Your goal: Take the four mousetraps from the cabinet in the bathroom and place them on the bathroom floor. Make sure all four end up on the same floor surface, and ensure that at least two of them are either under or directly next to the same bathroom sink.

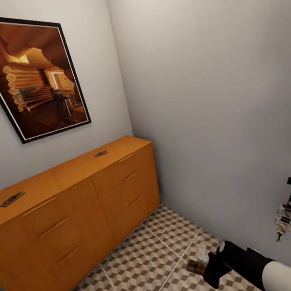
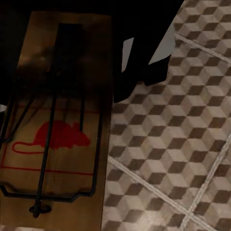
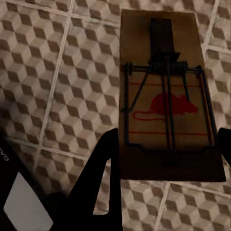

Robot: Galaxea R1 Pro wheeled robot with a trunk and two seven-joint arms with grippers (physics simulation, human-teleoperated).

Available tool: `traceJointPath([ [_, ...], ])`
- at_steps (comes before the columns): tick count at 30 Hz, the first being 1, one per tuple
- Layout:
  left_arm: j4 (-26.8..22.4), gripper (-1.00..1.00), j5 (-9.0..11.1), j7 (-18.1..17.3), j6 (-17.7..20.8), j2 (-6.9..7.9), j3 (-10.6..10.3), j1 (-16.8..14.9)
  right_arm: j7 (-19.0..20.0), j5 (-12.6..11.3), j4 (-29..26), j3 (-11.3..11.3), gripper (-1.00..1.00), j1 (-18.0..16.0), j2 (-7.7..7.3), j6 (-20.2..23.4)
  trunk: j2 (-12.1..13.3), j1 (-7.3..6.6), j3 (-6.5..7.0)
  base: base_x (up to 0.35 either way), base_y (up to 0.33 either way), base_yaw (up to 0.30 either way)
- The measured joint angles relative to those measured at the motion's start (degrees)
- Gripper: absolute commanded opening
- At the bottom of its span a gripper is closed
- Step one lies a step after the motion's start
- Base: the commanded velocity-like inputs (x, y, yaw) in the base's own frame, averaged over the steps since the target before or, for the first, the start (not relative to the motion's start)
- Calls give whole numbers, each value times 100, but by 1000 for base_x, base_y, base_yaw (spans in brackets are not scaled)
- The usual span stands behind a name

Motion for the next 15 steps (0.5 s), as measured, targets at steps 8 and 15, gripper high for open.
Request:
traceJointPath([
  [8, 1565, -100, -18, -1390, -1461, 41, 17, 1031, -944, -31, 2294, 49, -100, 378, 25, -1997, -1, -3, -1, -159, 0, 0],
  [15, 1669, -100, -22, -1458, -1614, 187, 11, 1321, -1767, -48, 2483, 34, -100, 1259, 29, -2540, -1, -3, -1, -8, 0, 22],
])
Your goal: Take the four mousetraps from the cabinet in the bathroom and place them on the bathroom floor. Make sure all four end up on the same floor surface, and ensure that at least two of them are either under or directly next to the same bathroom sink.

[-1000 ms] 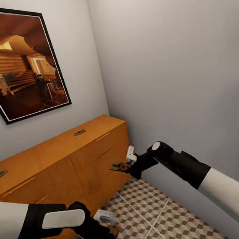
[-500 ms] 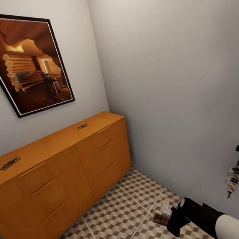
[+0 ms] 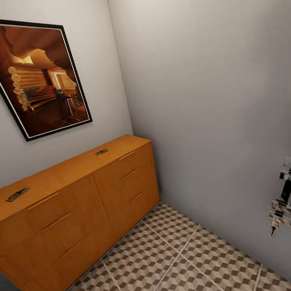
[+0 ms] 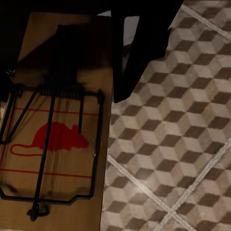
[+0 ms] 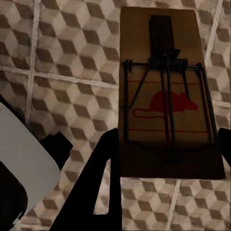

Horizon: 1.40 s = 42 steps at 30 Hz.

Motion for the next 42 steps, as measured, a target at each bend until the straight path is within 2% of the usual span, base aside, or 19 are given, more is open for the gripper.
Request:
traceJointPath([
  [1, 56, -100, 12, -2, -8, 121, -2, 82, -219, 0, 5, -1, -100, 222, 7, -36, 0, 0, 2, 0, 0, 193],
  [3, 104, -100, 14, 0, -11, 224, -2, 118, -463, -7, 5, -18, -100, 297, 15, -46, 0, 0, 9, 0, 0, 228],
  [4, 117, -100, 21, 1, -13, 259, -3, 140, -617, -7, 8, -19, -100, 316, 18, -49, 0, 0, 12, 0, 0, 258],
  [5, 131, -100, 23, 6, -36, 290, -3, 172, -1015, -7, 12, -17, -100, 358, 20, -52, 0, 0, 15, 0, 0, 262],
  [7, 118, -100, 13, -6, -64, 289, 2, 184, -1246, -2, 7, -12, -100, 409, 38, -53, 0, 0, 21, 0, 0, 265],
  [13, 39, -100, 26, -27, -70, 268, 6, 192, -1422, -12, 22, -15, -100, 556, 223, -45, 0, 0, 37, 0, 0, 275],
  [22, -126, -100, 40, -28, -65, 235, 12, 193, -1435, -24, 25, -72, -100, 630, 245, -62, 0, 0, 39, 0, 0, 284],
  [24, -145, -100, 46, -26, -63, 230, 14, 193, -1435, -73, 23, -271, -100, 633, 248, -75, 0, 0, 39, 0, 0, 287],
  [26, -154, -100, 52, -23, -61, 227, 14, 193, -1450, -357, 19, -689, -100, 635, 249, -103, 0, 0, 40, 0, 0, 287],
  [27, -156, -100, 54, -22, -61, 227, 15, 193, -1484, -602, 18, -970, -100, 637, 249, -146, 0, 0, 43, 0, 0, 287],
  [28, -155, -100, 59, -21, -62, 226, 15, 193, -1705, -1187, 24, -1478, -100, 636, 248, -280, 0, 0, 46, 0, 0, 287],
  [29, -153, -100, 62, -21, -63, 226, 15, 193, -1860, -1402, 30, -1604, -100, 639, 250, -330, 0, 0, 48, 0, 0, 287],
  [32, -156, -100, 67, -21, -72, 226, 15, 193, -2324, -1733, 75, -1809, -100, 644, 304, -431, 0, 0, 58, 0, 0, 287],
  [42, -136, -100, 68, -15, -80, 226, 15, 193, -2354, -1750, 82, -1818, -100, 644, 301, -567, 0, 0, 92, 0, 0, 281],
])
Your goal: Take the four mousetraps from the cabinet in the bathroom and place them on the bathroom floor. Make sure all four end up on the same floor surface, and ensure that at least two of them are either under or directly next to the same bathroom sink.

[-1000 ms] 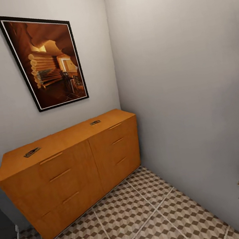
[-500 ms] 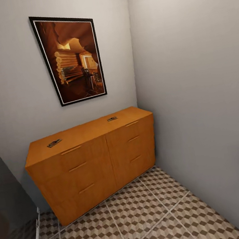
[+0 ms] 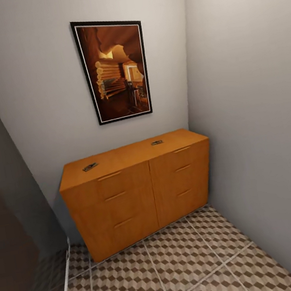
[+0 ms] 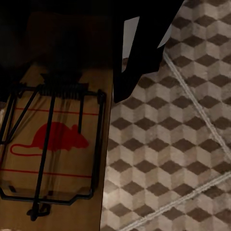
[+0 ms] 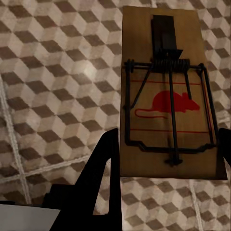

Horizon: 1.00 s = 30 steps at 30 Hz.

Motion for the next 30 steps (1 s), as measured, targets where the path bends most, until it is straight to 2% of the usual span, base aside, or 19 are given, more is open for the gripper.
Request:
traceJointPath([
  [11, 1, -100, 0, 2, -1, 4, 0, 0, 7, -2, 9, 2, -100, 0, 0, -11, 0, 0, 47, 0, 0, 237],
  [30, -1, -100, 0, 2, 0, 7, 0, 0, 11, -1, 14, -2, -100, 1, 0, -2, 0, 1, -68, -10, 0, 208],
])
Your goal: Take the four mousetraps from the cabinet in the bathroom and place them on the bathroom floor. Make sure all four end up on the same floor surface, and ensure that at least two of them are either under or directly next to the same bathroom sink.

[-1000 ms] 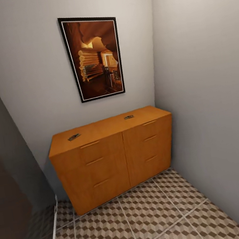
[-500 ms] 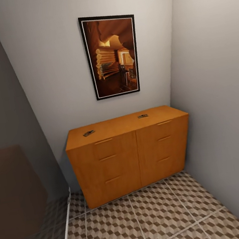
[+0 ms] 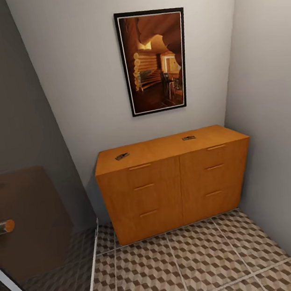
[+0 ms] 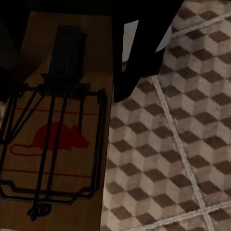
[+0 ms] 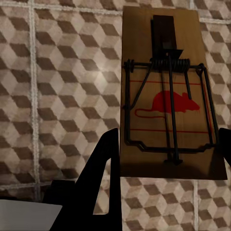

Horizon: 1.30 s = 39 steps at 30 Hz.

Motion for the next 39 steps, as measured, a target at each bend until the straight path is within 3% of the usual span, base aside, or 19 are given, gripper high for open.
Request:
traceJointPath([
  [39, -17, -100, 1, 0, 0, -7, 0, 0, 6, -8, 3, 5, -100, 0, -1, 0, 0, 1, -278, -262, 0, 185],
])
